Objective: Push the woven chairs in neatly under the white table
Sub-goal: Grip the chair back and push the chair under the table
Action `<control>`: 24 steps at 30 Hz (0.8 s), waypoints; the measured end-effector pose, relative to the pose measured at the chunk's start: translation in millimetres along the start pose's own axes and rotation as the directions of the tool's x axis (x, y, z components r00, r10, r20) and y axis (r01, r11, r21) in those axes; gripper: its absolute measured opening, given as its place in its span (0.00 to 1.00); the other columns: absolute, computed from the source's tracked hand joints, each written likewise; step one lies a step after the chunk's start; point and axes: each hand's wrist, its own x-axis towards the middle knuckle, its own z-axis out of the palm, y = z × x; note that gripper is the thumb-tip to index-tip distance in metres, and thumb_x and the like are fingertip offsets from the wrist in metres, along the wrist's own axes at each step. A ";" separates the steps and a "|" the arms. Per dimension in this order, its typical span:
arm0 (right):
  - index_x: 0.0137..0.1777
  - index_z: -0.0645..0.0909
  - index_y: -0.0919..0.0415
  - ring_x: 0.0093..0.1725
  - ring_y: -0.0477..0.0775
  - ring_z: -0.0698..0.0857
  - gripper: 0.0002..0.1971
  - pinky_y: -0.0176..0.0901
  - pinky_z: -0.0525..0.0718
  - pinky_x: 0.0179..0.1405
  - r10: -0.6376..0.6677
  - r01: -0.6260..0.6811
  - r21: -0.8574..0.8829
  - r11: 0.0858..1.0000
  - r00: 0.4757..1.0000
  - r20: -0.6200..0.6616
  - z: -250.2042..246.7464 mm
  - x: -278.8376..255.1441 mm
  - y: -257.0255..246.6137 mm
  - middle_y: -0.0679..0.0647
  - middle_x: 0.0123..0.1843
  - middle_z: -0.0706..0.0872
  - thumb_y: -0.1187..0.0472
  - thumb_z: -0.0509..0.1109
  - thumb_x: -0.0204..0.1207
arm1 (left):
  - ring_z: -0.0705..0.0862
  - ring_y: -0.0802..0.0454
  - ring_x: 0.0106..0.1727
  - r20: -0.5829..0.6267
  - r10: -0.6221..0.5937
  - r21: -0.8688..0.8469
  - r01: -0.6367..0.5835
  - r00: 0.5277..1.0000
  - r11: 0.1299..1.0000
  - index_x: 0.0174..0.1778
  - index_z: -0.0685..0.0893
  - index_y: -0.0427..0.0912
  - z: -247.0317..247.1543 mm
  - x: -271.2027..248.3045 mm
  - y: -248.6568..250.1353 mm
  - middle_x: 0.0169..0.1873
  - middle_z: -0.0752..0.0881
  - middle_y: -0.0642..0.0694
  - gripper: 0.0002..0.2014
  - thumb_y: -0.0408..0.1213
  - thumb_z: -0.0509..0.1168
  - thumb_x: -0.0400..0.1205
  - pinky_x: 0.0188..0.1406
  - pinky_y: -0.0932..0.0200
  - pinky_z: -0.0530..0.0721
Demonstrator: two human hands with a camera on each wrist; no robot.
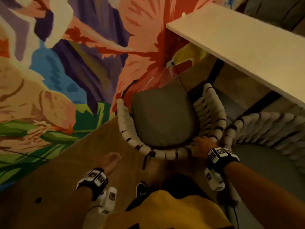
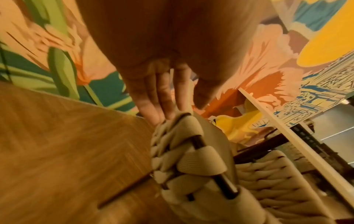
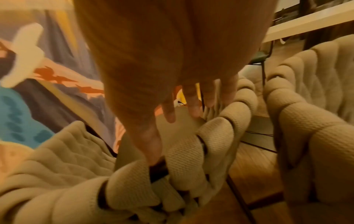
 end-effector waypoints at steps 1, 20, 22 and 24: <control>0.75 0.71 0.45 0.76 0.60 0.71 0.29 0.59 0.72 0.74 0.027 -0.027 0.001 1.000 1.000 0.000 3.9 2.4 3.5 0.52 0.76 0.72 0.45 0.69 0.73 | 0.82 0.42 0.61 0.035 0.007 -0.080 -0.005 0.999 0.997 0.63 0.80 0.47 12.3 5.3 17.5 0.67 0.81 0.40 0.14 0.40 0.68 0.82 0.63 0.44 0.82; 0.75 0.68 0.32 0.81 0.59 0.58 0.29 0.66 0.51 0.75 -0.056 0.058 -0.078 0.995 0.998 0.024 -20.2 40.1 3.8 0.46 0.80 0.68 0.31 0.61 0.73 | 0.72 0.31 0.75 0.093 -0.265 -0.065 0.272 0.960 0.960 0.80 0.65 0.35 48.6 126.7 99.1 0.75 0.72 0.34 0.23 0.31 0.57 0.87 0.65 0.43 0.76; 0.73 0.72 0.34 0.78 0.59 0.65 0.28 0.63 0.59 0.73 -0.097 0.099 -0.041 0.994 0.994 0.039 -32.7 51.0 -9.2 0.47 0.76 0.73 0.29 0.59 0.73 | 0.74 0.29 0.73 0.039 -0.195 -0.031 0.196 0.980 0.980 0.79 0.65 0.31 34.5 149.1 113.3 0.75 0.72 0.30 0.24 0.30 0.59 0.86 0.68 0.41 0.76; 0.67 0.79 0.39 0.70 0.58 0.76 0.31 0.55 0.70 0.68 -0.123 0.121 0.164 0.979 0.992 0.002 -50.8 63.0 -11.6 0.48 0.70 0.81 0.25 0.55 0.71 | 0.77 0.29 0.69 -0.120 -0.121 -0.071 0.113 0.985 0.991 0.78 0.66 0.32 18.6 177.0 117.7 0.73 0.74 0.30 0.26 0.30 0.64 0.84 0.68 0.38 0.77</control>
